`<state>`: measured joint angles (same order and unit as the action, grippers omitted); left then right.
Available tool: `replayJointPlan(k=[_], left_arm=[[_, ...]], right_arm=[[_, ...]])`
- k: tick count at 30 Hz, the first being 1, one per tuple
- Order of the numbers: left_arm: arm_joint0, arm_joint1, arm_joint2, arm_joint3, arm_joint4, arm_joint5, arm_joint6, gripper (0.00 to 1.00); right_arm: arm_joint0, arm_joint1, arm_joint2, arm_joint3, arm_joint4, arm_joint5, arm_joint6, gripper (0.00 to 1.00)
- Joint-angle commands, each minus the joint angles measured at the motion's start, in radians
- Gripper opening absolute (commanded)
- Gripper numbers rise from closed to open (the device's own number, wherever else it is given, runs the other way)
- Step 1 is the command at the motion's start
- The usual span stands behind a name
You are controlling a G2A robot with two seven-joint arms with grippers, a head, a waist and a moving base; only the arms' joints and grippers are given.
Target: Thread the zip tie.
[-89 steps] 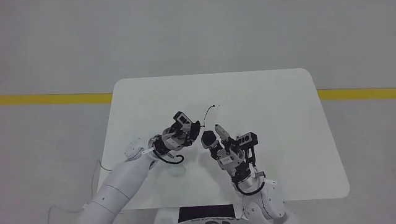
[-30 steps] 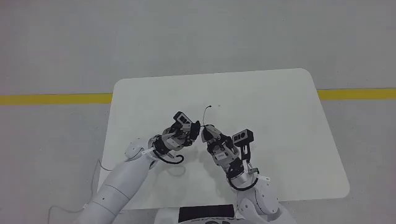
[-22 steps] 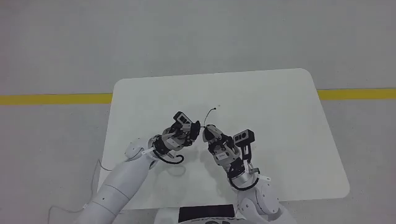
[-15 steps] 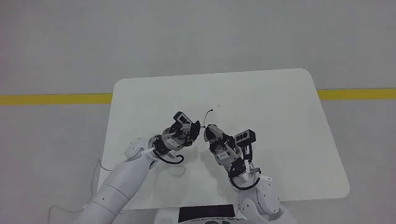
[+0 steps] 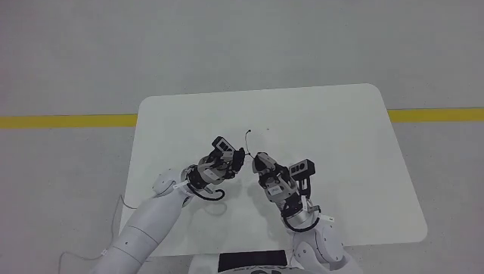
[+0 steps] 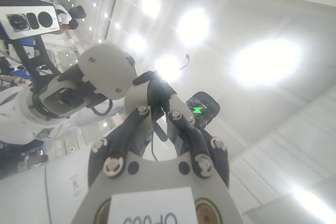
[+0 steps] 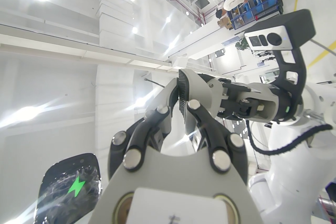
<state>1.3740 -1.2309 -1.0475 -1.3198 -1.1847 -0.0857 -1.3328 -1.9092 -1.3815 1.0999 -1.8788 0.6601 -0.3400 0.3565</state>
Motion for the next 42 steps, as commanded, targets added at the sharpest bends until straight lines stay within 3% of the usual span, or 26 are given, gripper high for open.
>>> replayJointPlan(k=[1, 23, 25, 26, 42], left_arm=[[0.0, 0.0, 0.0, 0.0, 0.0, 0.0, 0.0, 0.0], [0.0, 0.0, 0.0, 0.0, 0.0, 0.0, 0.0, 0.0], [0.0, 0.0, 0.0, 0.0, 0.0, 0.0, 0.0, 0.0], [0.0, 0.0, 0.0, 0.0, 0.0, 0.0, 0.0, 0.0], [0.0, 0.0, 0.0, 0.0, 0.0, 0.0, 0.0, 0.0]], right_arm=[[-0.001, 0.0, 0.003, 0.0, 0.001, 0.0, -0.001, 0.0], [-0.02, -0.005, 0.034, 0.002, -0.003, 0.0, 0.01, 0.0], [-0.022, -0.004, 0.031, 0.003, -0.011, 0.0, 0.016, 0.46], [-0.023, -0.003, 0.028, 0.004, -0.014, 0.0, 0.018, 0.47], [-0.006, 0.004, -0.006, 0.0, 0.014, 0.003, 0.041, 0.28]])
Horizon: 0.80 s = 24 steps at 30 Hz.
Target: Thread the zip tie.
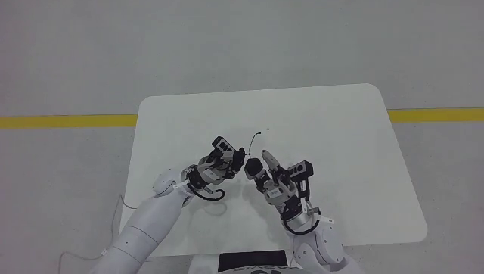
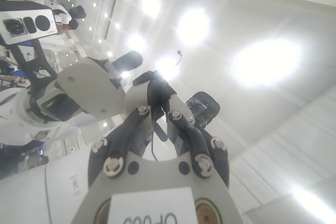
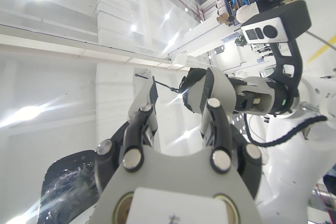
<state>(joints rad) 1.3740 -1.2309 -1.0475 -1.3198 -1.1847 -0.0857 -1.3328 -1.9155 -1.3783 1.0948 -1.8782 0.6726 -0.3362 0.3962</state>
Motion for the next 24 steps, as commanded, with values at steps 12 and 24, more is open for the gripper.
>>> replayJointPlan(k=[12, 24], left_arm=[[0.0, 0.0, 0.0, 0.0, 0.0, 0.0, 0.0, 0.0], [0.0, 0.0, 0.0, 0.0, 0.0, 0.0, 0.0, 0.0]], right_arm=[[0.004, 0.007, -0.012, -0.006, 0.017, -0.003, 0.008, 0.21], [0.023, 0.01, -0.03, 0.0, 0.026, -0.004, 0.0, 0.13]])
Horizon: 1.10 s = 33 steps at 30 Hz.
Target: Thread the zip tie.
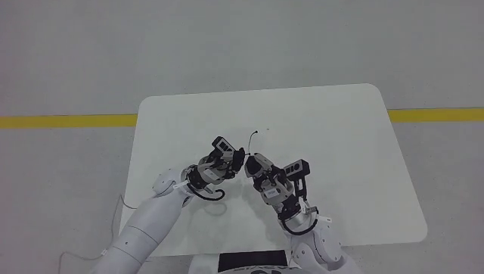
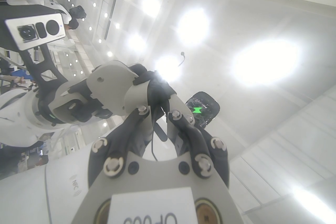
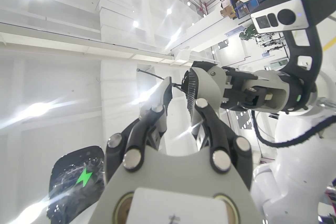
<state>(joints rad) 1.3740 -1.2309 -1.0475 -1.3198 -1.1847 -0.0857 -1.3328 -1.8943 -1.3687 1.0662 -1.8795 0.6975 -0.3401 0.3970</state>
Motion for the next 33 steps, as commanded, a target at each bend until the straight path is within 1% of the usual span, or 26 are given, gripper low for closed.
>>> replayJointPlan(k=[1, 4, 7, 19, 33], left_arm=[[0.0, 0.0, 0.0, 0.0, 0.0, 0.0, 0.0, 0.0], [0.0, 0.0, 0.0, 0.0, 0.0, 0.0, 0.0, 0.0], [0.0, 0.0, 0.0, 0.0, 0.0, 0.0, 0.0, 0.0], [0.0, 0.0, 0.0, 0.0, 0.0, 0.0, 0.0, 0.0], [0.0, 0.0, 0.0, 0.0, 0.0, 0.0, 0.0, 0.0]], right_arm=[[0.003, 0.0, -0.002, 0.002, 0.002, 0.0, -0.002, 0.12], [0.007, 0.0, -0.005, 0.005, 0.003, 0.0, -0.005, 0.1], [0.01, 0.0, -0.005, 0.005, 0.001, 0.0, -0.008, 0.0], [0.007, -0.001, 0.005, 0.002, -0.006, 0.0, -0.018, 0.0], [-0.011, -0.004, 0.04, 0.001, -0.004, 0.0, -0.029, 0.0]])
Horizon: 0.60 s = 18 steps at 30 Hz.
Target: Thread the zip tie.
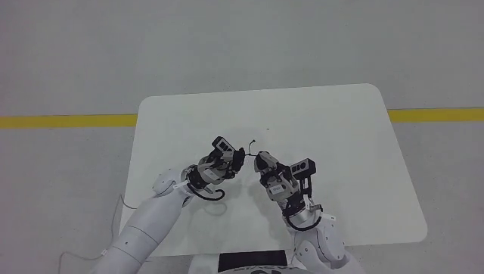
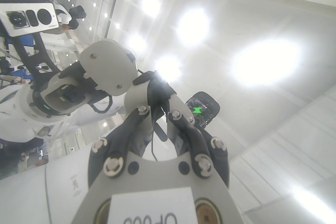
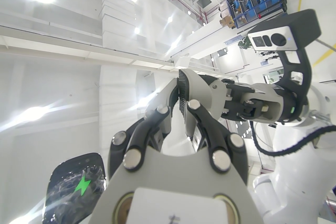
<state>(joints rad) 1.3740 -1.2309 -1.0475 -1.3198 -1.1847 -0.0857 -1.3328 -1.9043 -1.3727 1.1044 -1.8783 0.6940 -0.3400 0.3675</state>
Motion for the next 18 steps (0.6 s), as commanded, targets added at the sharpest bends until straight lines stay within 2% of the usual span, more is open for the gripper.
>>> replayJointPlan(k=[1, 18], left_arm=[[0.0, 0.0, 0.0, 0.0, 0.0, 0.0, 0.0, 0.0], [0.0, 0.0, 0.0, 0.0, 0.0, 0.0, 0.0, 0.0]], right_arm=[[-0.002, 0.0, 0.003, 0.0, -0.001, 0.0, 0.001, 0.0], [-0.02, -0.006, 0.025, 0.001, -0.005, 0.0, 0.0, 0.0]])
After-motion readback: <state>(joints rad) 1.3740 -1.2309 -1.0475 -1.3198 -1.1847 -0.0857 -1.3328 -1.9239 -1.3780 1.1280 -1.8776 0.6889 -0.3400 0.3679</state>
